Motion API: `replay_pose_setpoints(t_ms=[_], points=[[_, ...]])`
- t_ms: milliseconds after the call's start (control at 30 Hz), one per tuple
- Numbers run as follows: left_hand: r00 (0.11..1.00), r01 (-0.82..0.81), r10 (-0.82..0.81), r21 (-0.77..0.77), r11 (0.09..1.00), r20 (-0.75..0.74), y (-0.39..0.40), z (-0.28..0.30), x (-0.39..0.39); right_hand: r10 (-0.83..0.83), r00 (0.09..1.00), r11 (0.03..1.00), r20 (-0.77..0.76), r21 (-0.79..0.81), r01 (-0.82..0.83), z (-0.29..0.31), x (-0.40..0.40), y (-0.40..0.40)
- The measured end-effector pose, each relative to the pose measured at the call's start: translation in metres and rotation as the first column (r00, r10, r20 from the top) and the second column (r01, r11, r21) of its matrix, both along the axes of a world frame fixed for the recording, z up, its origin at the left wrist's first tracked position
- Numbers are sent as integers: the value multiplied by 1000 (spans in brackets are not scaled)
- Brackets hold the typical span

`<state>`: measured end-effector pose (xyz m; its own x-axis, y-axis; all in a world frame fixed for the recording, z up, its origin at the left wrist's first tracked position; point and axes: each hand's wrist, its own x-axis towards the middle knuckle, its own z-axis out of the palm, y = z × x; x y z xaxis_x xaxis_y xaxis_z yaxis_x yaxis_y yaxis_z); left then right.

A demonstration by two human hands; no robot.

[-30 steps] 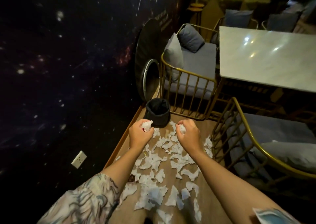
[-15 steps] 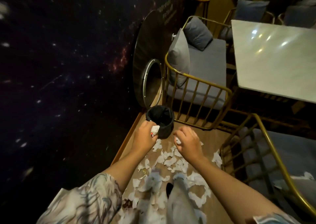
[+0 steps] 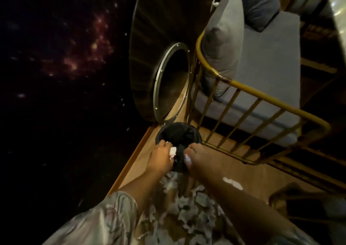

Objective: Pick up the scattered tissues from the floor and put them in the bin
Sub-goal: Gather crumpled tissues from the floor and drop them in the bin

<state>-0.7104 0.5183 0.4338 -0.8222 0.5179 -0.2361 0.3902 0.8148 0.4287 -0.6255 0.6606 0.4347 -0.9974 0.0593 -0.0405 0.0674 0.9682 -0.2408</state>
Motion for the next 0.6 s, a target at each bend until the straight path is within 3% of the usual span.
replay_pose_setpoints(t_ms=[67, 133, 200, 300, 367, 433, 533, 600], points=[[992, -112, 112, 6, 994, 60, 17, -46, -24, -104, 993, 992, -49, -76, 100, -36, -31, 10], [964, -244, 242, 10, 970, 110, 33, -89, -43, -368, 929, 891, 23, -277, 360, -70, -56, 15], [928, -349, 346, -4, 937, 141, 46, -125, -58, -556, 821, 704, 129, -451, 548, -114, -80, 19], [886, -422, 399, 52, 905, 234, 61, -168, -76, -665, 639, 331, 388, -613, 717, -171, -108, 23], [834, -520, 456, 164, 839, 310, 69, -185, -82, -643, 522, 52, 561, -648, 760, -194, -119, 24], [745, -640, 535, 199, 742, 399, 78, -193, -86, -628, 451, -130, 634, -657, 743, -210, -127, 27], [660, -721, 574, 195, 665, 485, 83, -195, -84, -616, 402, -265, 677, -659, 704, -222, -127, 28], [652, -731, 572, 212, 649, 498, 79, -192, -79, -644, 392, -267, 658, -673, 690, -222, -122, 24]])
